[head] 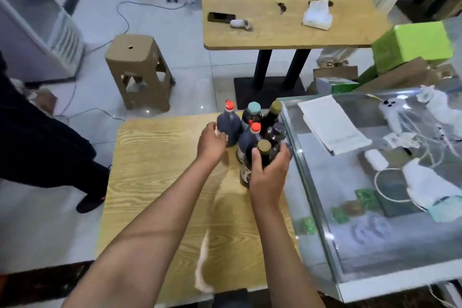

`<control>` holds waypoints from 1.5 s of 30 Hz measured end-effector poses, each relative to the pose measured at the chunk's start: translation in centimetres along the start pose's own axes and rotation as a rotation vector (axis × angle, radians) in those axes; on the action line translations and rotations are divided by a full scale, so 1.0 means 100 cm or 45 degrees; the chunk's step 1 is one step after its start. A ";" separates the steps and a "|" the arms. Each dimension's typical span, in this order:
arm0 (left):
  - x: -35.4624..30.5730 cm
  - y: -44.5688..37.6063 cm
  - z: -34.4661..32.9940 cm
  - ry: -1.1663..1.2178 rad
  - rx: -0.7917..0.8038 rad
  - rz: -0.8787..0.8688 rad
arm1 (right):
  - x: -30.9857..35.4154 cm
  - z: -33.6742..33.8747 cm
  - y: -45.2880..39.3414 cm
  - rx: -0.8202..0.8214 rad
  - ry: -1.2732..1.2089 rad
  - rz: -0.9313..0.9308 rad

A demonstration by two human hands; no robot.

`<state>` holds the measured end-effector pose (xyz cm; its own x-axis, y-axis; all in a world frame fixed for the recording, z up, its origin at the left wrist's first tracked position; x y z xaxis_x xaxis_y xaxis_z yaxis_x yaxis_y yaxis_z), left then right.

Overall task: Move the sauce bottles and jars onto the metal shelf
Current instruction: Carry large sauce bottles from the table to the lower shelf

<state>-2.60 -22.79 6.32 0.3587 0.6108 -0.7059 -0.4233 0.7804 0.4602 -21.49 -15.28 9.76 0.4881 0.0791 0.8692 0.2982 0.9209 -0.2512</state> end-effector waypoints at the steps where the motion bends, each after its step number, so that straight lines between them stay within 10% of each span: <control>1: -0.004 -0.017 -0.003 0.013 -0.040 0.041 | -0.005 -0.005 -0.008 0.041 -0.010 -0.002; 7: -0.047 -0.075 -0.022 0.064 -0.046 -0.049 | -0.023 -0.013 -0.033 0.094 0.041 0.121; 18: -0.077 -0.069 -0.039 -0.955 0.019 -0.724 | -0.039 -0.028 -0.047 0.200 -0.115 0.107; 31: 0.014 -0.021 -0.027 -0.027 -0.051 -0.193 | -0.034 -0.026 -0.044 0.185 -0.032 0.138; 45: 0.101 0.100 0.015 -0.042 0.396 -0.306 | -0.021 0.050 0.121 -0.143 0.027 -0.272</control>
<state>-1.99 -8.64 4.62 0.4455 0.4056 -0.7982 -0.0534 0.9020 0.4285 -23.01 -2.36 6.98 0.4212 -0.1222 0.8987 0.4851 0.8676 -0.1094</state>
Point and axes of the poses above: each hand's wrist, its own y-axis away from the middle knuckle, its own z-axis out of the back of the hand, x = y × z, the point moved 8 cm from there along -y, towards the middle knuckle, and after that the axes turned 13 degrees about z, right-handed, at the moved point
